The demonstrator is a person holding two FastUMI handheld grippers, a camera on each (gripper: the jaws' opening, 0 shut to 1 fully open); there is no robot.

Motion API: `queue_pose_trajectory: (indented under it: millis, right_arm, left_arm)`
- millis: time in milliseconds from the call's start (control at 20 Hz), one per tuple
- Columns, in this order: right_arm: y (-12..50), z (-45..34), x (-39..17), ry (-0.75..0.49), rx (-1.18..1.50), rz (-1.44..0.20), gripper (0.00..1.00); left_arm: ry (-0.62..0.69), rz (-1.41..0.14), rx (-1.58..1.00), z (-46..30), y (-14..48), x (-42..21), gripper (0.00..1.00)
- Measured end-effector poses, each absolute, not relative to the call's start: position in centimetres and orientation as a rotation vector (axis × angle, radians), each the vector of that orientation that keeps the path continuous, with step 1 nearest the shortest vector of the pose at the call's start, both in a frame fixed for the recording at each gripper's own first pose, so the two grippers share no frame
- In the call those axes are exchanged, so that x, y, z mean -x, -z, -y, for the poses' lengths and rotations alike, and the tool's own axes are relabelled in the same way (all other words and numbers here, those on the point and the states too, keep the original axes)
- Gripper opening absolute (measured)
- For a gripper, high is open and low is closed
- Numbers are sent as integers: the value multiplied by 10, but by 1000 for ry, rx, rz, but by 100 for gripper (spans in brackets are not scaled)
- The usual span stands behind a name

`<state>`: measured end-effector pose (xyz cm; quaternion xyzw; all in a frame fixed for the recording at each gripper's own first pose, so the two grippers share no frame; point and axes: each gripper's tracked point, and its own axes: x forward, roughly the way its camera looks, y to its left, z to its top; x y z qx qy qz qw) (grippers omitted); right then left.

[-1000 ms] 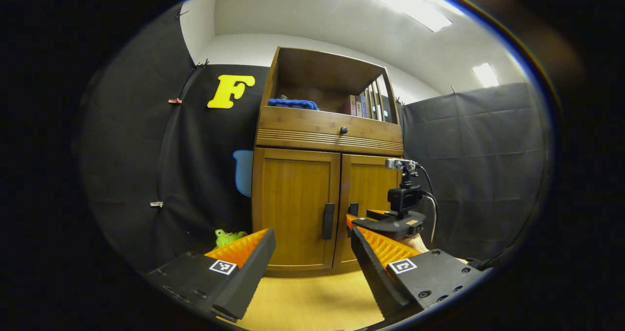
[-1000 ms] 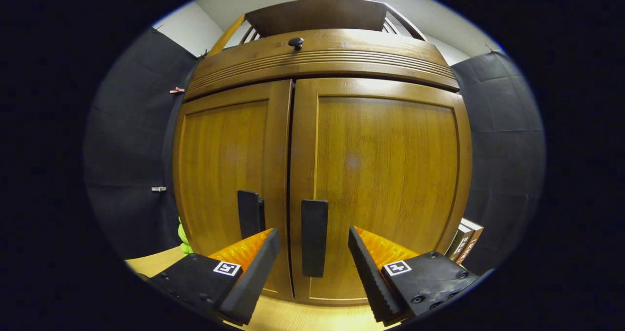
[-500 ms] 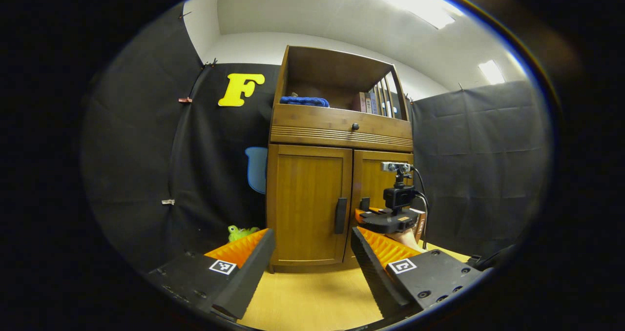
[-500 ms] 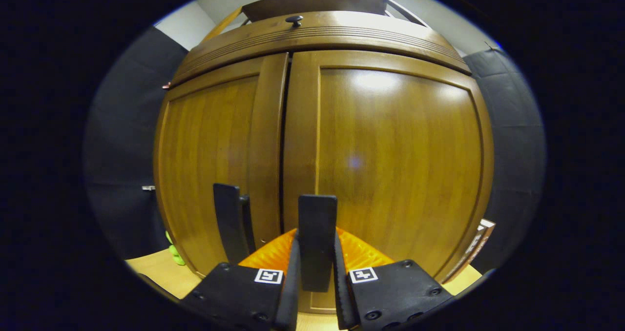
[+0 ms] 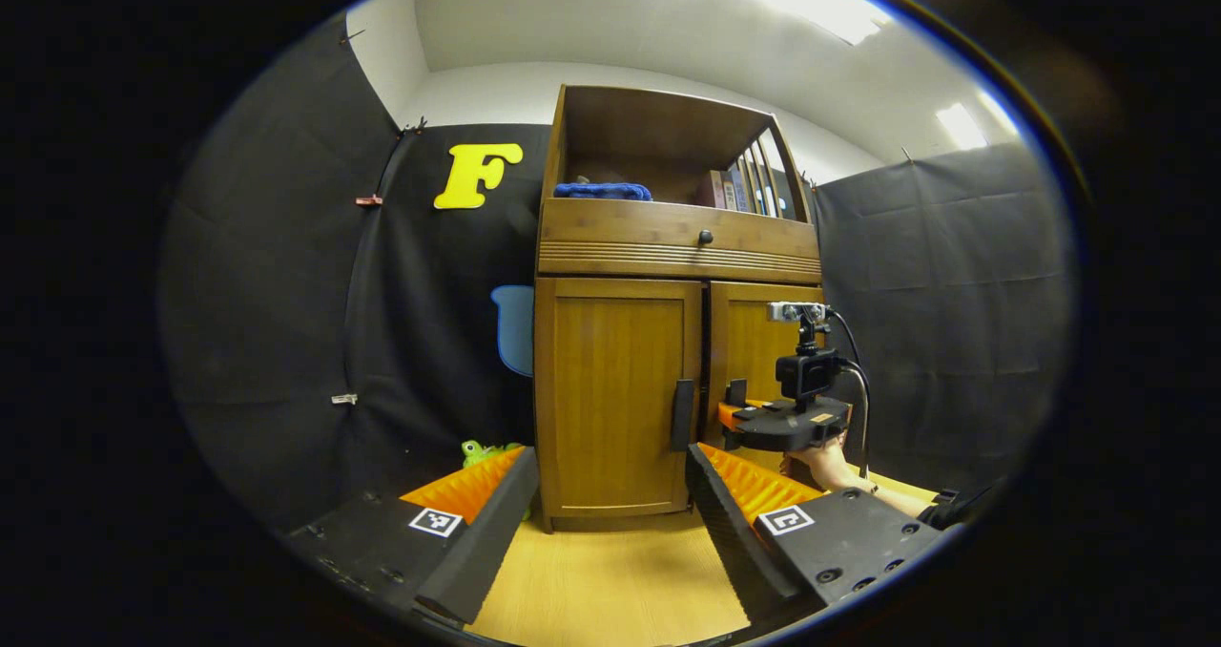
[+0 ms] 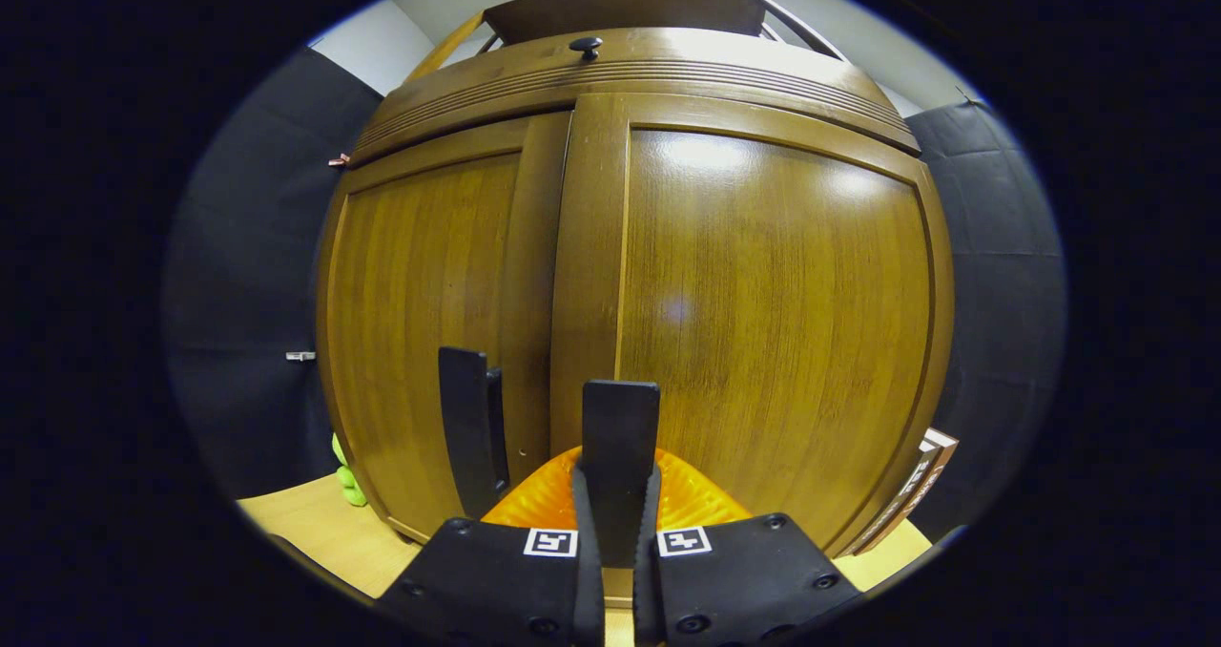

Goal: Open the right door of the double-door shoe cabinet with the right hand, and open the left door with the left hand.

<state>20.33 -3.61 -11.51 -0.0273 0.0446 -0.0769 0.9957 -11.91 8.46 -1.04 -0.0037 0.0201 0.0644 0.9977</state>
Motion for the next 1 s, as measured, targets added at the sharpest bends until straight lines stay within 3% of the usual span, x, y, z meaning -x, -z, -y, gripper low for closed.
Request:
queue_pose_trajectory:
  millis: [1000]
  right_arm:
    - [100,51,-85,14,62,-133,16]
  left_arm:
    - [121,-8,5,12,11,67,97]
